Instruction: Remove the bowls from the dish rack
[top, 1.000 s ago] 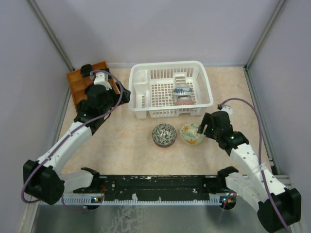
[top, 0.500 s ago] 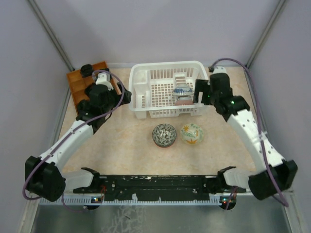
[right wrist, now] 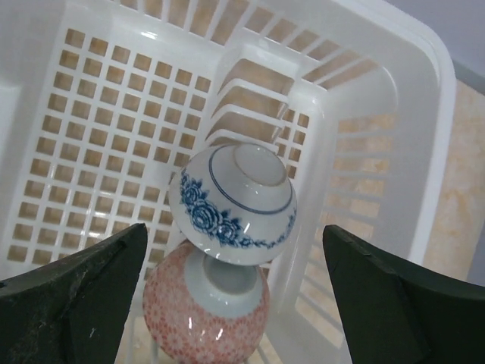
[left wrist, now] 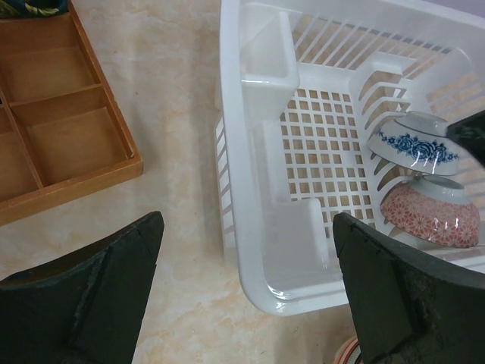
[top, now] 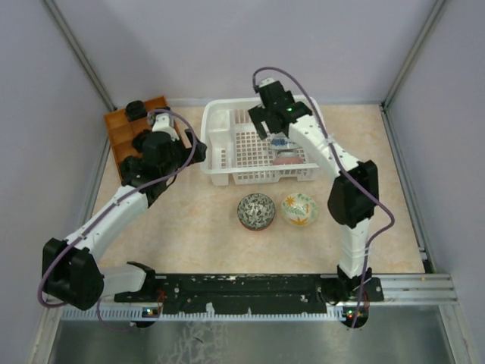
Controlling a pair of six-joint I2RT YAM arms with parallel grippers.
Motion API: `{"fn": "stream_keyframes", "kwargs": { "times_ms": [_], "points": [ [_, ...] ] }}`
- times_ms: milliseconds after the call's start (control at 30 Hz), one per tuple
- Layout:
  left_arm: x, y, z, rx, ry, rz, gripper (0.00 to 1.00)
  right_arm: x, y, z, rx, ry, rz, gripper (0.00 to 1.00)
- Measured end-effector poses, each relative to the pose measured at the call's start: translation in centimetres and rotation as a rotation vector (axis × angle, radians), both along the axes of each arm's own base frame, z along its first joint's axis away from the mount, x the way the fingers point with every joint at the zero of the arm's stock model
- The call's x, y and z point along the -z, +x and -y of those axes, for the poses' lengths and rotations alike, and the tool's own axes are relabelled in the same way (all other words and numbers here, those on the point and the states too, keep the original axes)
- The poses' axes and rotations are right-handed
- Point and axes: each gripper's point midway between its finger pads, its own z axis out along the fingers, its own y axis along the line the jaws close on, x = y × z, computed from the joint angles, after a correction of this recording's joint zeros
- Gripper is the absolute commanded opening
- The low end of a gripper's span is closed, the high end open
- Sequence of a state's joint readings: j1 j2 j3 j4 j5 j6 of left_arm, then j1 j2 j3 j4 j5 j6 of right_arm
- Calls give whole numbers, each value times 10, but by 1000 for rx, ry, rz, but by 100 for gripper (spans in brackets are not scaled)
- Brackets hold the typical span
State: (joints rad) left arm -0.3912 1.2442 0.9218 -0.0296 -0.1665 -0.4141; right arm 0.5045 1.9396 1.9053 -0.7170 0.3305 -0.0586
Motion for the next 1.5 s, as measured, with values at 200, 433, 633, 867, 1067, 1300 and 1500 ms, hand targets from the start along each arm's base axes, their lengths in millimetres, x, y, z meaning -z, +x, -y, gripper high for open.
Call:
{"fn": "stream_keyframes", "kwargs": {
  "times_ms": [200,433,633,867,1067,1300,1500],
  "points": [
    [-2,3,1,0,-6,15,99,54,12,-24,-85,-225,-68,99],
    [7,7,3,3,1,-4,99,79,12,-28,-141,-420,-111,99],
    [6,8,5,7,-3,3,99,80,16,-19,-134,-525,-109,99],
    [4,9,5,7,-6,10,99,87,18,-13,-141,-583,-124,97],
    [4,9,5,7,-5,11,99,92,21,-11,-130,-616,-118,95],
    [4,9,5,8,-3,11,99,113,25,-2,-106,-712,-131,93],
    [8,10,5,8,1,2,99,115,29,4,-74,-756,-102,91]
  ]
}}
